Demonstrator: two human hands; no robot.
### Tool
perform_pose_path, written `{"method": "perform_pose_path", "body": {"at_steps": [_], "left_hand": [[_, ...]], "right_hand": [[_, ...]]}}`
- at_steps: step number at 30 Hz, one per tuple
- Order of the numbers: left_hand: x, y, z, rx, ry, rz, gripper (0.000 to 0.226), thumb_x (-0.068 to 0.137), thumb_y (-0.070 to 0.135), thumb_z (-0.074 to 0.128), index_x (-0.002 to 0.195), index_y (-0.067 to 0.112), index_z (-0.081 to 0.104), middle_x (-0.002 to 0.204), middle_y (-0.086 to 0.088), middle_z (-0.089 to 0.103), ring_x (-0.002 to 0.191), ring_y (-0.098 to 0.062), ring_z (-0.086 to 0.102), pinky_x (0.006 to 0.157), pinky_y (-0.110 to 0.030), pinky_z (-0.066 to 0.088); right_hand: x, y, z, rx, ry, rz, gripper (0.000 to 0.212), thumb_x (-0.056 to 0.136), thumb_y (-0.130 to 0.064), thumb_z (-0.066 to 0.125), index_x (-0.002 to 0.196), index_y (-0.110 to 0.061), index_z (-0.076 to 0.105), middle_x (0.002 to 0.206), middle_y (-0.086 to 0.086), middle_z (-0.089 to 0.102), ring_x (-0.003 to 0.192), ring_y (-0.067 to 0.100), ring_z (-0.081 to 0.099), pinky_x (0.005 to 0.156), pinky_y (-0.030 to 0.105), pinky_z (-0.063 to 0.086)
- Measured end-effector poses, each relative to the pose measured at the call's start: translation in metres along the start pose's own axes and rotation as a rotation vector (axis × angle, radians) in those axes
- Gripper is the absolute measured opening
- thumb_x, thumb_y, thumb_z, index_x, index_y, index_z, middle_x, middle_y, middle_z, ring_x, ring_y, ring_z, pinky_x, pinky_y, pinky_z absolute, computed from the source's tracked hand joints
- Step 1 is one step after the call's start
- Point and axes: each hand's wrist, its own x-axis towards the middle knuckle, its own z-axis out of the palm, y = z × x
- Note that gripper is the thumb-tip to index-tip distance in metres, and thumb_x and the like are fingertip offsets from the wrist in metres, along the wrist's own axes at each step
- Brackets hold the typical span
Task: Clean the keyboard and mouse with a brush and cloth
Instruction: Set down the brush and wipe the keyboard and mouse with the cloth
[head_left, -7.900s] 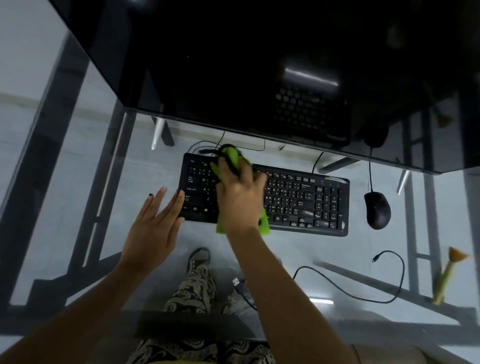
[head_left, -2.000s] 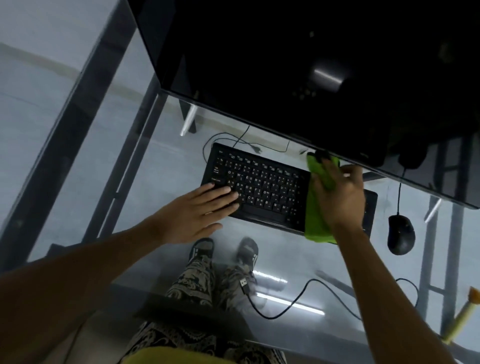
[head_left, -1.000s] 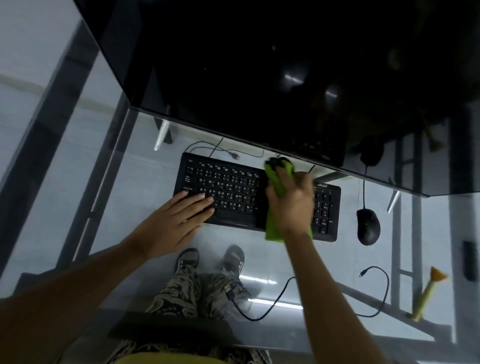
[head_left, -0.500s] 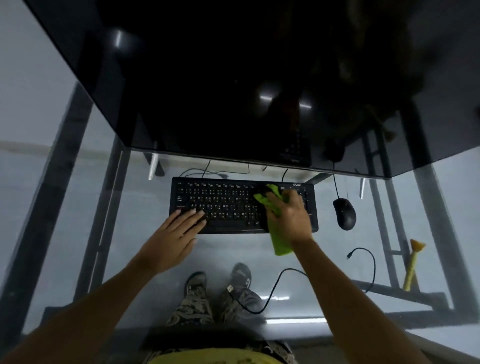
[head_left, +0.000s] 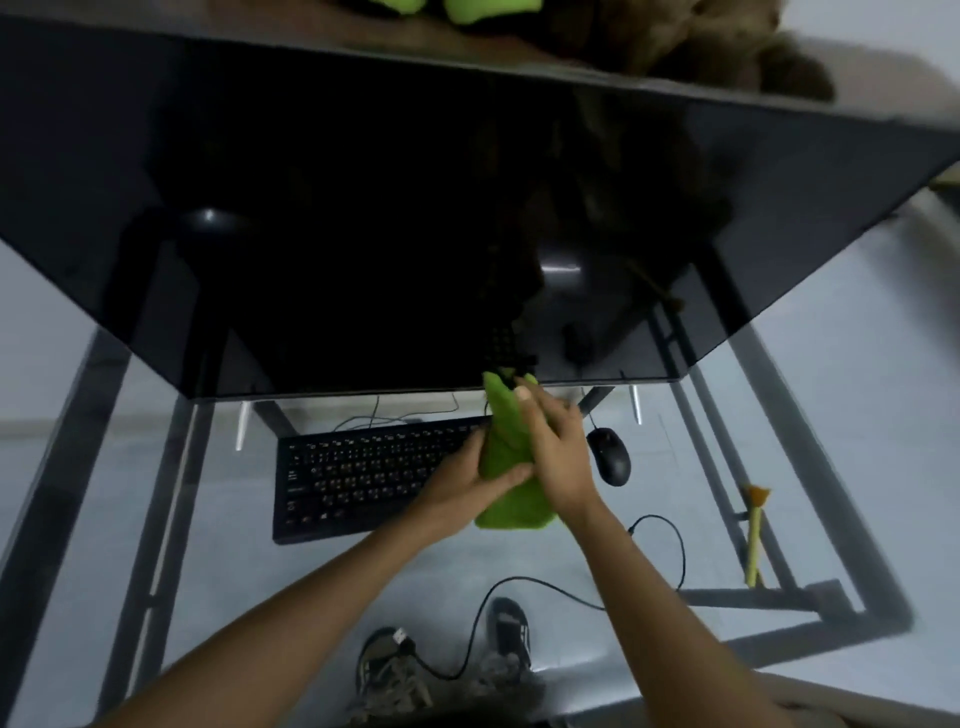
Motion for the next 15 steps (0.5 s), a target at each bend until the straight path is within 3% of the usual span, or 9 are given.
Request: {"method": "perform_pose_path", "body": {"at_steps": [3, 5, 6, 7, 9, 11, 13, 15], "left_hand": [[0.018, 0.036, 0.041, -0.213, 0.157, 0.081, 0.067, 0.064, 0.045, 0.081, 0.119, 0.035, 0.045, 0.115, 0.015, 0.061, 0.108, -0.001, 0.06, 0.09, -0.019, 0.048], [0.026, 0.048, 0.061, -0.221, 0.202, 0.114, 0.06, 0.067, 0.019, 0.085, 0.111, 0.035, 0.048, 0.112, 0.015, 0.062, 0.104, 0.003, 0.06, 0.086, -0.014, 0.047], [0.033, 0.057, 0.078, -0.232, 0.2, 0.104, 0.057, 0.067, 0.016, 0.084, 0.109, 0.034, 0.049, 0.11, 0.012, 0.063, 0.103, 0.0, 0.061, 0.085, -0.017, 0.048], [0.037, 0.059, 0.087, -0.254, 0.206, 0.056, 0.054, 0.07, 0.016, 0.082, 0.111, 0.03, 0.051, 0.11, 0.008, 0.065, 0.103, -0.005, 0.062, 0.086, -0.021, 0.049], [0.044, 0.066, 0.104, -0.365, 0.206, -0.049, 0.041, 0.08, 0.012, 0.071, 0.117, 0.018, 0.054, 0.11, -0.004, 0.067, 0.102, -0.018, 0.064, 0.085, -0.029, 0.051], [0.055, 0.083, 0.134, -0.5, 0.195, -0.137, 0.03, 0.087, 0.006, 0.058, 0.115, 0.017, 0.058, 0.104, -0.007, 0.069, 0.095, -0.023, 0.066, 0.077, -0.031, 0.053], [0.066, 0.098, 0.162, -0.551, 0.175, -0.211, 0.023, 0.086, 0.006, 0.055, 0.104, 0.018, 0.065, 0.092, -0.006, 0.072, 0.084, -0.023, 0.068, 0.065, -0.028, 0.055], [0.081, 0.104, 0.185, -0.554, 0.14, -0.286, 0.017, 0.083, 0.013, 0.058, 0.096, 0.013, 0.069, 0.09, -0.012, 0.073, 0.084, -0.031, 0.068, 0.067, -0.035, 0.057]], "right_hand": [[0.002, -0.006, -0.036, 0.473, -0.008, 0.094, 0.031, 0.097, -0.032, 0.046, 0.125, -0.036, 0.059, 0.126, -0.002, 0.062, 0.117, 0.012, 0.058, 0.1, 0.032, 0.046], [0.003, 0.001, -0.069, 0.545, 0.073, 0.106, 0.042, 0.088, -0.017, 0.058, 0.124, -0.039, 0.057, 0.124, 0.0, 0.058, 0.116, 0.02, 0.058, 0.096, 0.04, 0.05], [0.002, 0.008, -0.091, 0.527, 0.142, 0.128, 0.049, 0.083, -0.014, 0.064, 0.126, -0.038, 0.055, 0.127, 0.002, 0.055, 0.116, 0.021, 0.058, 0.095, 0.042, 0.051], [0.003, 0.015, -0.104, 0.485, 0.191, 0.187, 0.056, 0.08, -0.017, 0.07, 0.13, -0.034, 0.05, 0.13, 0.003, 0.051, 0.115, 0.022, 0.058, 0.095, 0.044, 0.051], [0.003, 0.029, -0.123, 0.373, 0.206, 0.393, 0.084, 0.069, -0.041, 0.08, 0.139, -0.021, 0.039, 0.131, 0.006, 0.052, 0.113, 0.025, 0.059, 0.096, 0.047, 0.051], [0.006, 0.048, -0.158, 0.407, 0.099, 0.564, 0.104, 0.056, -0.062, 0.081, 0.136, -0.008, 0.043, 0.125, 0.009, 0.061, 0.107, 0.027, 0.064, 0.091, 0.047, 0.053], [0.007, 0.068, -0.192, 0.481, -0.017, 0.654, 0.071, 0.072, -0.058, 0.073, 0.12, -0.007, 0.06, 0.111, 0.011, 0.07, 0.098, 0.028, 0.069, 0.082, 0.045, 0.056], [0.006, 0.089, -0.221, 0.567, -0.027, 0.653, 0.046, 0.086, -0.045, 0.065, 0.118, -0.012, 0.062, 0.11, 0.012, 0.071, 0.097, 0.03, 0.069, 0.08, 0.048, 0.057]]}}
